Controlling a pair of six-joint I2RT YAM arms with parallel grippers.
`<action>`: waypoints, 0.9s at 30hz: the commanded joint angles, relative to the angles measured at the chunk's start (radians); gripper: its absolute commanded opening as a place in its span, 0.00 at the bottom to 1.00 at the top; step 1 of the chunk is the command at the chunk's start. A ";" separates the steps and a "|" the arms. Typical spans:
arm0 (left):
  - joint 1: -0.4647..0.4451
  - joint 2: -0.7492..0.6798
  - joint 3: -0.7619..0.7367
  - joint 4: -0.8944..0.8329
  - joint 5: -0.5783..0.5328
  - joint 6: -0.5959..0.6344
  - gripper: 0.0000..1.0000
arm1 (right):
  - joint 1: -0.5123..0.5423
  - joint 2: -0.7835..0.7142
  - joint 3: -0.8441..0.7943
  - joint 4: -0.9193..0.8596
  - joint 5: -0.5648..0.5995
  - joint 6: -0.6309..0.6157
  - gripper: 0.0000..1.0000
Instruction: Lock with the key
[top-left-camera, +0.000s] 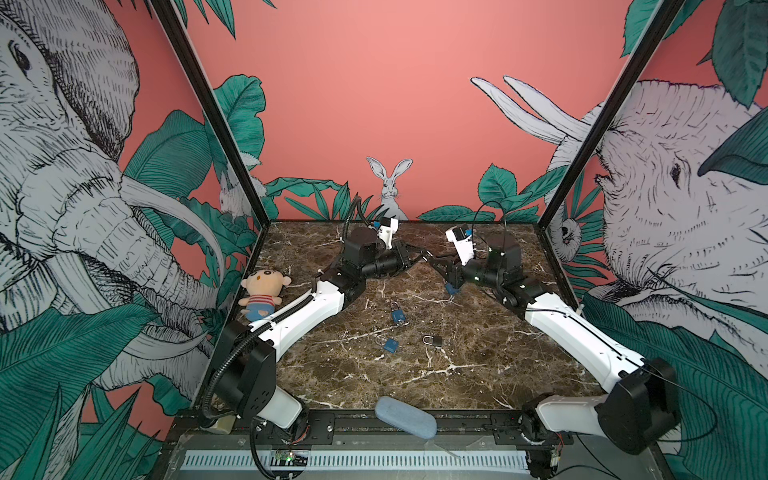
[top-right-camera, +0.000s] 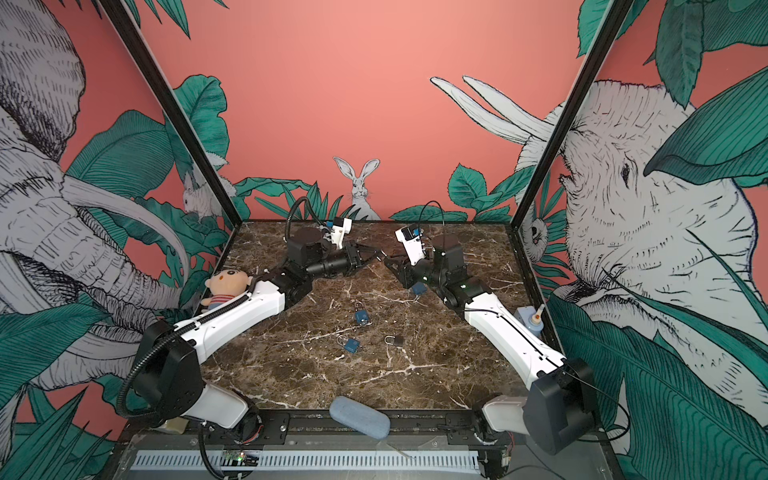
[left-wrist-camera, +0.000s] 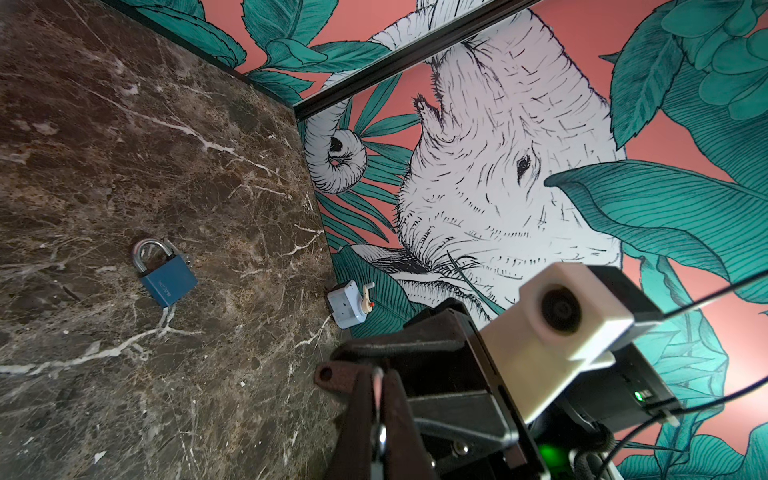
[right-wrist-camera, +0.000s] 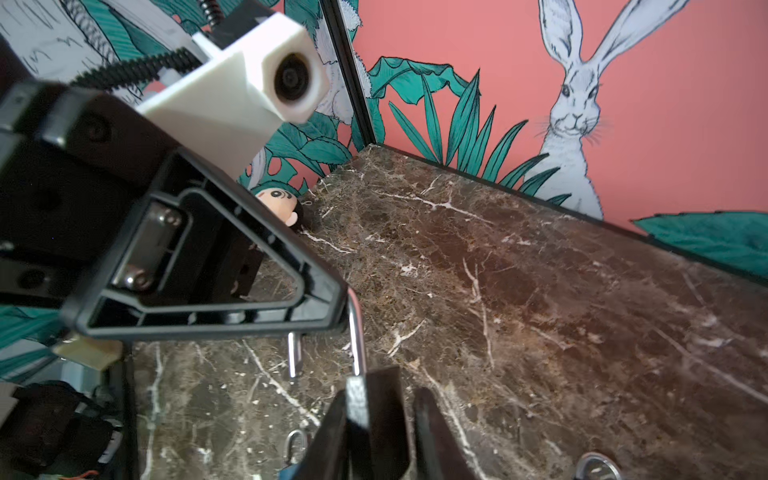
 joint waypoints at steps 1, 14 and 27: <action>-0.002 -0.056 0.024 0.056 0.018 -0.008 0.00 | 0.001 0.007 0.029 0.050 0.000 0.010 0.09; 0.066 -0.104 0.019 -0.084 0.035 0.156 0.26 | -0.018 0.011 0.127 -0.170 -0.132 0.065 0.00; 0.163 -0.106 0.078 -0.240 0.412 0.332 0.41 | -0.076 -0.014 0.103 -0.229 -0.388 0.209 0.00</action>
